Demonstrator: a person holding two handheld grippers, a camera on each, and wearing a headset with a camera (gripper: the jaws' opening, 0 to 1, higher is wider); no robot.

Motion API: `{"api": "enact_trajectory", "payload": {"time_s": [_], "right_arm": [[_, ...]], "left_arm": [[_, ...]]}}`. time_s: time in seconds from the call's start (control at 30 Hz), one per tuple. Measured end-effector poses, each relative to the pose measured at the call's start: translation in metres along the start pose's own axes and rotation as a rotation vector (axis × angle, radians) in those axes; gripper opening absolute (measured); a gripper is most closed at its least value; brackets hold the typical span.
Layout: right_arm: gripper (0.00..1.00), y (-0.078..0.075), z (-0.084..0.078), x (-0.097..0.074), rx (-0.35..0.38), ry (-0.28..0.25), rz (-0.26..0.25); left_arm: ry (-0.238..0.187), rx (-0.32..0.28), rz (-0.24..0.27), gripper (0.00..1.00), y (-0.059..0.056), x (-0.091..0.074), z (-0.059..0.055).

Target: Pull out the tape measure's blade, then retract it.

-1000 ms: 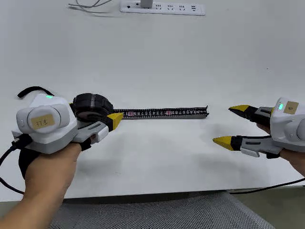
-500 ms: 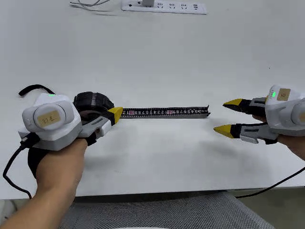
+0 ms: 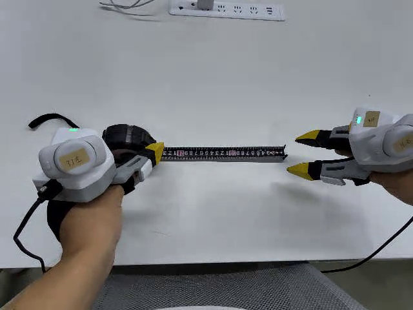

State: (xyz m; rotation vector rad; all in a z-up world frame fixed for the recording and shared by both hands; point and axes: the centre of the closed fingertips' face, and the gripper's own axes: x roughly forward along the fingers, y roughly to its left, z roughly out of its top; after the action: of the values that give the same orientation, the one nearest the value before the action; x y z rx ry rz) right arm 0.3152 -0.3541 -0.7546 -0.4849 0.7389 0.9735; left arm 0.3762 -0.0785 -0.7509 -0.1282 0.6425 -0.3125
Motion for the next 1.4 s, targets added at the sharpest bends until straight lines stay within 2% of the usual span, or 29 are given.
{"api": "enact_trajectory", "payload": {"time_s": [0.13, 0.43, 0.77, 1.13, 1.4], "right_arm": [[0.31, -0.003, -0.001, 0.006, -0.018, 0.009, 0.008], [0.30, -0.005, -0.005, 0.015, -0.031, 0.034, 0.040], [0.26, -0.006, -0.007, 0.021, -0.055, 0.064, 0.080], [0.21, -0.006, -0.013, 0.030, -0.123, 0.105, 0.127], [0.16, -0.008, -0.013, 0.033, -0.158, 0.113, 0.153]], "left_arm": [[0.005, 0.015, 0.015, 0.62, 0.003, 0.001, -0.002], [0.011, -0.005, 0.027, 0.60, 0.005, 0.003, -0.002], [0.018, -0.009, 0.018, 0.59, 0.006, 0.004, -0.003], [0.024, -0.006, 0.012, 0.59, 0.006, 0.004, -0.003], [0.028, -0.008, 0.010, 0.59, 0.006, 0.004, -0.003]]}}
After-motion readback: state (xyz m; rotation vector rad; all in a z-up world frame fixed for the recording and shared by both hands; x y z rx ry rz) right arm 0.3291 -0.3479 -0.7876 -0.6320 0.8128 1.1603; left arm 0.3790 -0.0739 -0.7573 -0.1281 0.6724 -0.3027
